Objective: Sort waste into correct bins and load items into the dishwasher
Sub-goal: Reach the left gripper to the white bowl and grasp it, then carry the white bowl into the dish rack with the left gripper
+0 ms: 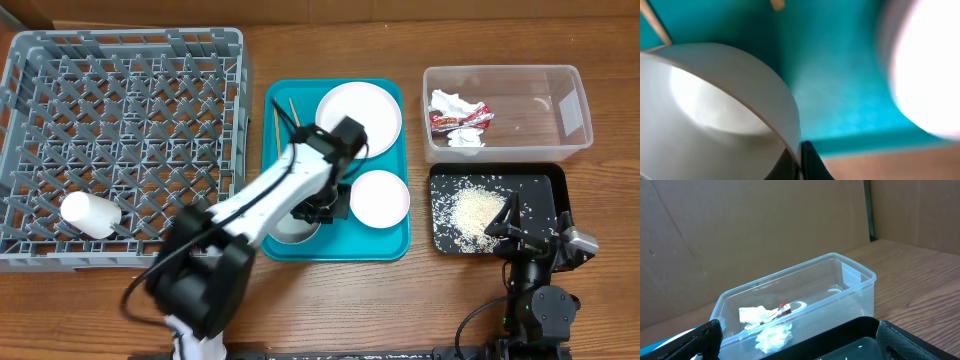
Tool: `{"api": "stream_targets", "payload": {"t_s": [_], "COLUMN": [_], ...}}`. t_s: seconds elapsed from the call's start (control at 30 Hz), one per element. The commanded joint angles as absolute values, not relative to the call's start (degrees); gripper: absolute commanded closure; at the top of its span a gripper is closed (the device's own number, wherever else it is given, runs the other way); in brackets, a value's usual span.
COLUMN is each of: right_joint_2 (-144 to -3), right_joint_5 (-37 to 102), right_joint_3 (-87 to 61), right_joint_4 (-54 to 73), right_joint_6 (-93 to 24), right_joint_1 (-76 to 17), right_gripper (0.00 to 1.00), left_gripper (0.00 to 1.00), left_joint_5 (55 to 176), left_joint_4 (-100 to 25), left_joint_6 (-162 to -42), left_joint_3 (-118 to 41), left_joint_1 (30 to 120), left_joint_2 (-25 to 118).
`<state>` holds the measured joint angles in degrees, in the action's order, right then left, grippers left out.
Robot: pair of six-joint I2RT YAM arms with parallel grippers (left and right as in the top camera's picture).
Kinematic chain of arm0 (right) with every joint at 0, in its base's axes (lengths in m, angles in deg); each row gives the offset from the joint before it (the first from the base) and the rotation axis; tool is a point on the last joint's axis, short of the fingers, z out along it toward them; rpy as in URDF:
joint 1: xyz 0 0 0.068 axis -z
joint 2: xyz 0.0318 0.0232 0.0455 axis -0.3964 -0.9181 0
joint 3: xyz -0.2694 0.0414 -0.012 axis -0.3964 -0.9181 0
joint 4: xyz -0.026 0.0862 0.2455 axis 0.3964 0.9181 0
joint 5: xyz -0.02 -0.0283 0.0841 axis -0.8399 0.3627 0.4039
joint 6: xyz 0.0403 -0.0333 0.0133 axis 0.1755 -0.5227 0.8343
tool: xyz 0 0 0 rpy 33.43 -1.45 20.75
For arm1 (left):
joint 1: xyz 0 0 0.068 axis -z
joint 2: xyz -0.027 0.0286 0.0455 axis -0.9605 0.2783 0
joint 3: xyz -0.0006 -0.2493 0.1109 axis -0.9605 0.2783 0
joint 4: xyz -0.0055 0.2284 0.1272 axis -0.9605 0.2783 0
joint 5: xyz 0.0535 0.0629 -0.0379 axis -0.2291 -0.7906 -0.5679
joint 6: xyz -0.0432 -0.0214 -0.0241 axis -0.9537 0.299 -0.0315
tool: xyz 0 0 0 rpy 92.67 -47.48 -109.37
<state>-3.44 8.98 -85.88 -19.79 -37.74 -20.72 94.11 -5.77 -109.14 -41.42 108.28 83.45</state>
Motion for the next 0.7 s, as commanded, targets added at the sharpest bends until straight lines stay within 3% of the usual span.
{"api": "stream_targets", "payload": {"t_s": [0.0, 0.1, 0.23, 0.47, 0.67], "right_joint_2": [-2.8, -2.8, -2.8, -2.8, -2.8], "right_joint_5": [8.9, 8.9, 8.9, 8.9, 8.9], "right_joint_3": [-86.5, -86.5, -86.5, -86.5, -86.5], "right_joint_4": [-20.2, -20.2, -20.2, -20.2, -20.2], "right_joint_6": [-37.7, -37.7, -37.7, -37.7, -37.7], "right_joint_1": [-20.3, -20.3, -20.3, -20.3, -20.3], "right_gripper": [0.0, 0.0, 0.0, 0.0, 0.0], "left_gripper": [0.96, 0.96, 0.96, 0.96, 0.96], "left_joint_5": [107.4, 119.6, 141.7, 156.8, 161.4], "left_joint_4": [-5.7, -5.3, 1.2, 4.0, 1.9], "left_joint_6": [-100.0, -92.9, -76.2, -64.5, -65.6], "left_joint_3": [-41.8, -41.8, -41.8, -41.8, -41.8], "left_joint_1": [101.1, 89.2, 66.8, 51.3, 45.5], "left_joint_2": [71.6, 64.8, 64.0, 67.4, 69.4]}}
